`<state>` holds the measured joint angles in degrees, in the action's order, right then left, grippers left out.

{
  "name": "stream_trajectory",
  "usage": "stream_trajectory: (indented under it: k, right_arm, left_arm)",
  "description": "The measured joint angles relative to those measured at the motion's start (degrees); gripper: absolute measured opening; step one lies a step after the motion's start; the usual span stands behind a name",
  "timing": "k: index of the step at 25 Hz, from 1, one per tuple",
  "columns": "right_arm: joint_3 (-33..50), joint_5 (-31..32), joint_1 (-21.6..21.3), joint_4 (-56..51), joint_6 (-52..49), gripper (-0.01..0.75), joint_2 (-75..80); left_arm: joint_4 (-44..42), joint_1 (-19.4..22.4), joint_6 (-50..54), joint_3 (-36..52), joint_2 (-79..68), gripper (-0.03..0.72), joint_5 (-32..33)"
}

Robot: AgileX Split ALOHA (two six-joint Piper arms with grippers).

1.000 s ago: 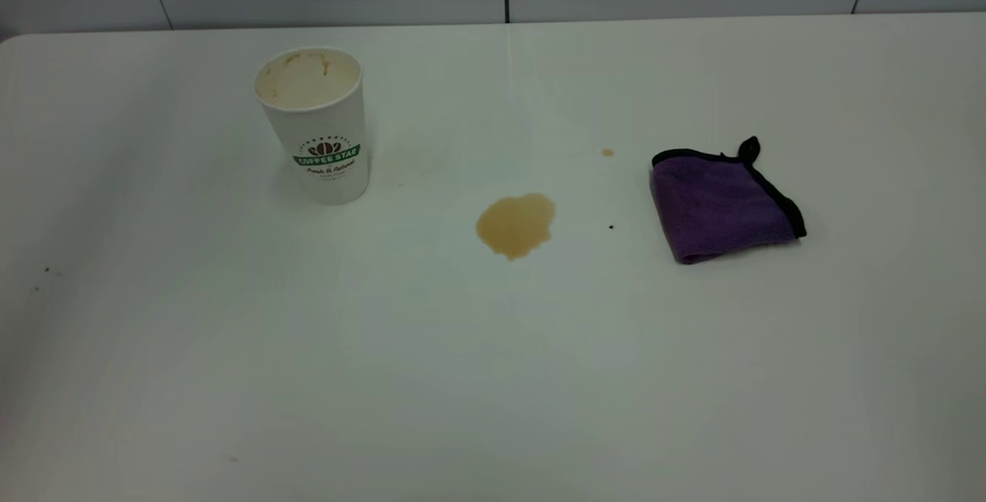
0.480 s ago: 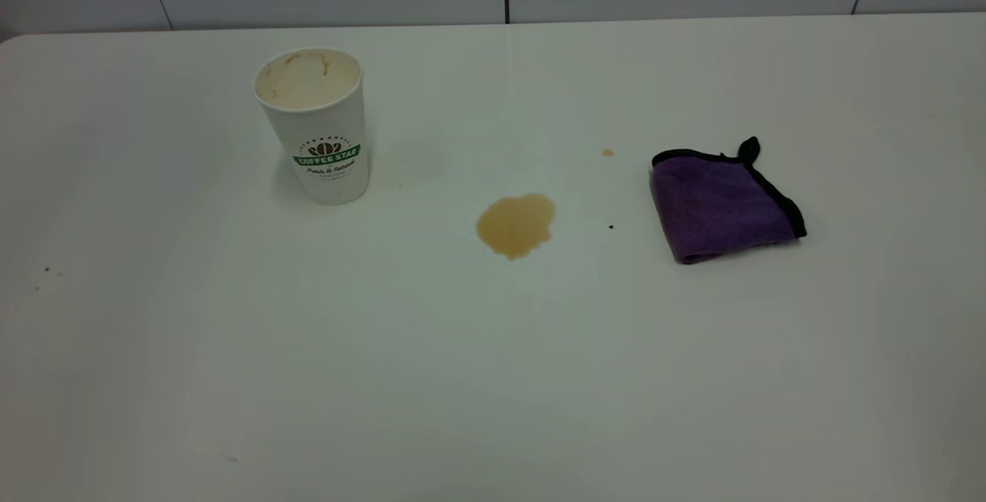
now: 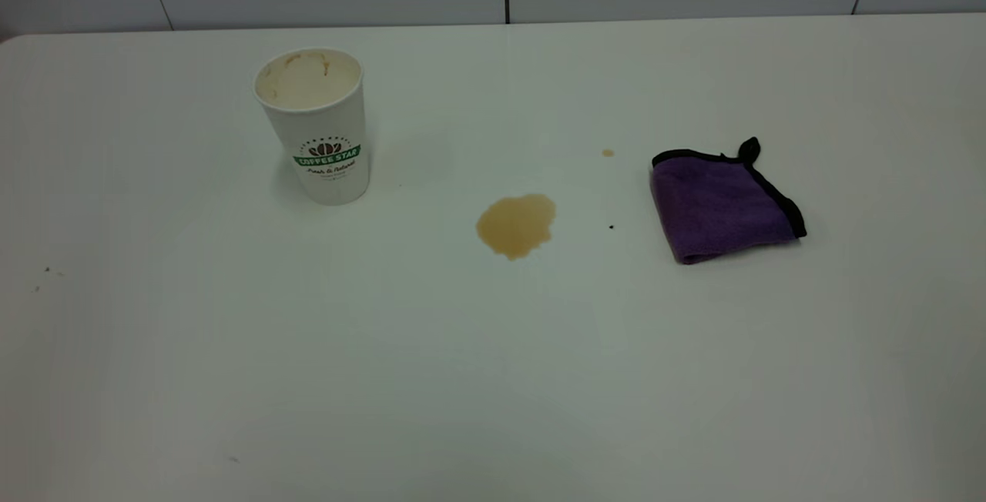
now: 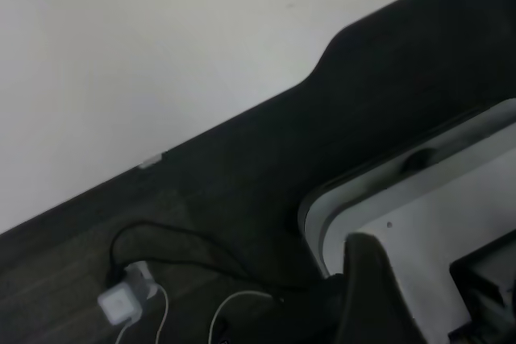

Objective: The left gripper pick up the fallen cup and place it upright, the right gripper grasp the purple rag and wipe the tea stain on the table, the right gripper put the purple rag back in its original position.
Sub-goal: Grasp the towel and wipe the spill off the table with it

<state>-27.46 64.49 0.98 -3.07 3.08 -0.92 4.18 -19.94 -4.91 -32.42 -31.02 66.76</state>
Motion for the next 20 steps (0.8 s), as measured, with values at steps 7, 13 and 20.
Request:
stream_trajectory:
  k: [7, 13, 20]
  right_arm:
    - [0.0, 0.0, 0.0, 0.0, 0.0, 0.241, 0.0]
    - [0.0, 0.0, 0.0, 0.0, 0.0, 0.241, 0.0]
    - [0.0, 0.0, 0.0, 0.0, 0.0, 0.241, 0.0]
  left_arm:
    - [-5.2, 0.0, 4.9, 3.3, 9.0, 0.458, -0.9]
    - [-5.3, 0.0, 4.9, 4.6, 9.1, 0.458, -2.7]
    - [-5.3, 1.5, 4.9, 4.6, 9.1, 0.458, -2.8]
